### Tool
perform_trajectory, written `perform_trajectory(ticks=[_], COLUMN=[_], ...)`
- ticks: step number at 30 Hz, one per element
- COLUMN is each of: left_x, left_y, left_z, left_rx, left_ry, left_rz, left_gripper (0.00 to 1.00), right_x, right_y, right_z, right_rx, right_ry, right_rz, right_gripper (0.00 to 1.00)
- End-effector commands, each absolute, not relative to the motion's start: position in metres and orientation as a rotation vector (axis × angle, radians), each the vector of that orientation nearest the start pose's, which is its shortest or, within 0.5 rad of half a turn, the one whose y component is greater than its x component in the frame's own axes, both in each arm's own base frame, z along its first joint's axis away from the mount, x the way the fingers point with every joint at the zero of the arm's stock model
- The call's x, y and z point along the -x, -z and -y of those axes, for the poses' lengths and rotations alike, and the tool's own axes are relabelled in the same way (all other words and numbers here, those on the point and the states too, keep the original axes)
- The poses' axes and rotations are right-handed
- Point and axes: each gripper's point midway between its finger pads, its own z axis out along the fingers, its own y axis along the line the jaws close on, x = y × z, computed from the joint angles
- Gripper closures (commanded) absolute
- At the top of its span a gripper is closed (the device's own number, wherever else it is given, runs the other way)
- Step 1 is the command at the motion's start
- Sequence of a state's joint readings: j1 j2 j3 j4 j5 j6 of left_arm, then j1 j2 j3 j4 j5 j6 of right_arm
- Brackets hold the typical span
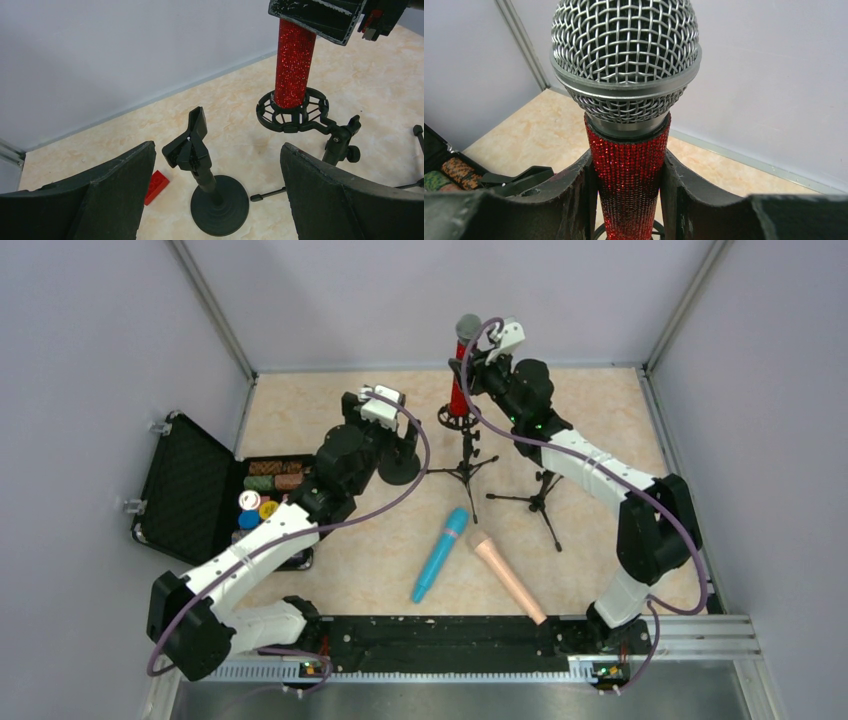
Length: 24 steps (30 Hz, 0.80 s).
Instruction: Attach the microphones to the stand
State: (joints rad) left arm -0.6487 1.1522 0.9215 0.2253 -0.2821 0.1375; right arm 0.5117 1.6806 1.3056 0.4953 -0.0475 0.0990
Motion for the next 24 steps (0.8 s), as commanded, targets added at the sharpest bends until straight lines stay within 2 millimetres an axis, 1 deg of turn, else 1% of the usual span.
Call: perform_trajectory(ticks=[1,7,13,15,19,24], left_x=[-0.359,-0.360,-0.360,-0.360,-0.360,-0.360], left_y=[-0.318,-0.316,-0.316,-0.315,-0.314,-0.314], left_z=[0.203,0.203,0.204,0.204,0.206,0.206], left_rx=[-0.384,-0.385,-0.385,-0.385,-0.392,-0.390], left_ry=[0.186,0.178,0.185,0.182,0.194,0.193], left_rz=[-1.505,-1.510,-1.511,-1.512,-1.514,-1.515], left_gripper=[0.01,0.01,0.01,0.01,0.01,0.01], right_x=[-0.478,-0.473,-0.468,-0.468,-0.466,-0.464], right_y=[-0.318,-0.320,-0.311,-0.312,-0.306,-0.305], right_z=[-0.278,-0.276,-0.280,-0.281,-0.283,-0.286], right_rx=[0.391,0.417,0.453,0.458,0.464,0.454], right_ry=[-0.488,-0.478,-0.490,-0.493,-0.505,-0.532], right_rz=[-1.490,-1.520,-1.579,-1.592,-1.610,-1.636], right_gripper=[1.00,1.00,1.00,1.00,1.00,1.00])
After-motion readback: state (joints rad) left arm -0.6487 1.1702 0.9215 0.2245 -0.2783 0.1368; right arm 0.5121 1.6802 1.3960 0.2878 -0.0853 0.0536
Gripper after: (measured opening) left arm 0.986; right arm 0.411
